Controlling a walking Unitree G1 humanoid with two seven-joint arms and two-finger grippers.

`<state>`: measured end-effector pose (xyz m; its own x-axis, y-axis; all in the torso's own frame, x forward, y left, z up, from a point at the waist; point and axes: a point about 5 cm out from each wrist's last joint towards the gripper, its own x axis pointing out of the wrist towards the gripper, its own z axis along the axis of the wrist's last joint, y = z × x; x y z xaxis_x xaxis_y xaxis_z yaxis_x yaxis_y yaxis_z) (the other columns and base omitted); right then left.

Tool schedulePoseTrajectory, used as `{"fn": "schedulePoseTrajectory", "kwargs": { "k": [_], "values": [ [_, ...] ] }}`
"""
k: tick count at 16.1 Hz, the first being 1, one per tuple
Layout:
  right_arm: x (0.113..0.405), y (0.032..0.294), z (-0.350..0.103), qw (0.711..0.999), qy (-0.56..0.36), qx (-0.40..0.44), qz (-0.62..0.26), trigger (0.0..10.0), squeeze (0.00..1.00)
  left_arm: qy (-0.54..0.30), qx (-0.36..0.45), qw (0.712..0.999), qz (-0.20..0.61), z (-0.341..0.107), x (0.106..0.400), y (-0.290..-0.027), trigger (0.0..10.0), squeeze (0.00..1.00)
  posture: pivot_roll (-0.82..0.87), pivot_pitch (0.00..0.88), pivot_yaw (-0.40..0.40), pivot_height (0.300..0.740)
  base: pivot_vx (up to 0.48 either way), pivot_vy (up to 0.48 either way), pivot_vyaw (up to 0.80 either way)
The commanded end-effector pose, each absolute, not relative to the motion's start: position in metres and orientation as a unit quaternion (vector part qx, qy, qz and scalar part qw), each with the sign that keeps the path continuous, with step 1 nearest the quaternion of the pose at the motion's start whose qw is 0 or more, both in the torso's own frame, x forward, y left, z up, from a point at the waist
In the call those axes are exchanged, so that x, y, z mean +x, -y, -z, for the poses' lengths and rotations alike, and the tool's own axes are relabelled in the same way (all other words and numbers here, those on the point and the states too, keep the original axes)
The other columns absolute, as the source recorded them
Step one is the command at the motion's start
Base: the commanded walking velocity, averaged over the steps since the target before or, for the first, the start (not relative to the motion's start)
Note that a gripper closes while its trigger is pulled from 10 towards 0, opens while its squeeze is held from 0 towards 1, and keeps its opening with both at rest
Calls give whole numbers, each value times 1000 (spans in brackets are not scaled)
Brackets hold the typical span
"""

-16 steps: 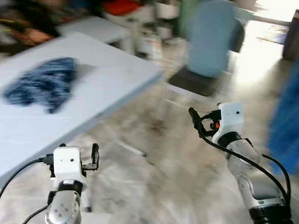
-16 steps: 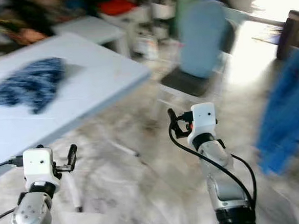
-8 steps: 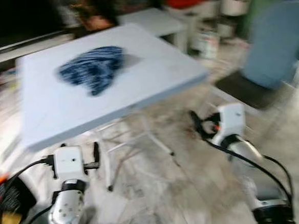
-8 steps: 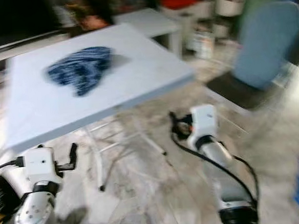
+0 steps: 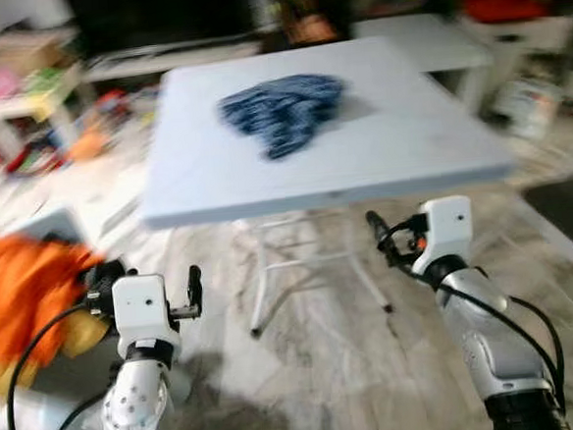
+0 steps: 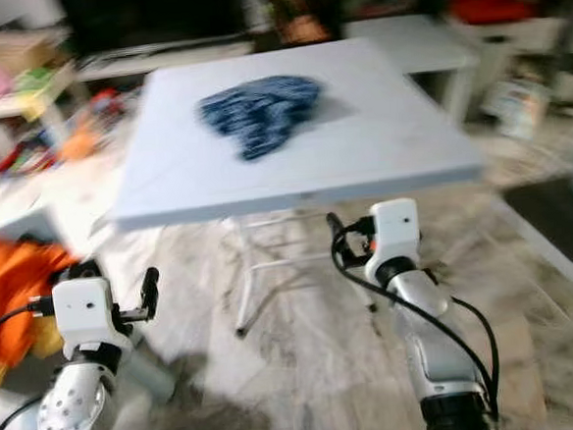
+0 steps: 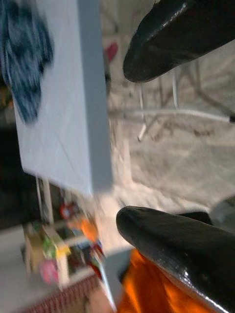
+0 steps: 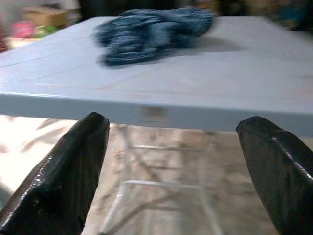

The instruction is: Hang hanger

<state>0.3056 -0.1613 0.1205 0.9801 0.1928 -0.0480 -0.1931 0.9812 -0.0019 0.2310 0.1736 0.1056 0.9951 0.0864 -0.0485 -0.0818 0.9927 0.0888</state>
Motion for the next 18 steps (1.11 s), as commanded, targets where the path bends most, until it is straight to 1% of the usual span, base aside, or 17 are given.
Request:
{"fn": "schedulePoseTrajectory", "kwargs": {
  "k": [1, 5, 9, 15, 17, 18],
  "values": [
    [307, 151, -124, 993, -19, 5, -114, 10000, 0, -23, 52, 997, -52, -108, 231, -178, 10000, 0, -26, 23, 4, 740, 0, 0, 800],
    [306, 151, -122, 993, -23, 7, -114, 10000, 0, -22, 50, 997, -53, -109, 232, -178, 10000, 0, -27, 26, 7, 740, 0, 0, 800],
    [306, 149, -121, 993, -24, 8, -118, 10000, 0, -22, 44, 997, -56, -110, 232, -178, 10000, 0, -26, 29, 7, 740, 0, 0, 578],
    [306, 146, -122, 992, -24, 8, -125, 10000, 0, -24, 41, 997, -62, -110, 234, -178, 10000, 0, -25, 33, 6, 740, 0, 0, 800],
    [307, 146, -122, 992, -23, 12, -123, 10000, 0, -24, 49, 996, -67, -110, 234, -180, 10000, 0, -24, 34, 6, 740, 0, 0, 534],
    [307, 146, -123, 992, -23, 17, -120, 10000, 0, -24, 44, 996, -70, -110, 233, -182, 10000, 0, -23, 40, 6, 740, 0, 0, 0]
  ]
}}
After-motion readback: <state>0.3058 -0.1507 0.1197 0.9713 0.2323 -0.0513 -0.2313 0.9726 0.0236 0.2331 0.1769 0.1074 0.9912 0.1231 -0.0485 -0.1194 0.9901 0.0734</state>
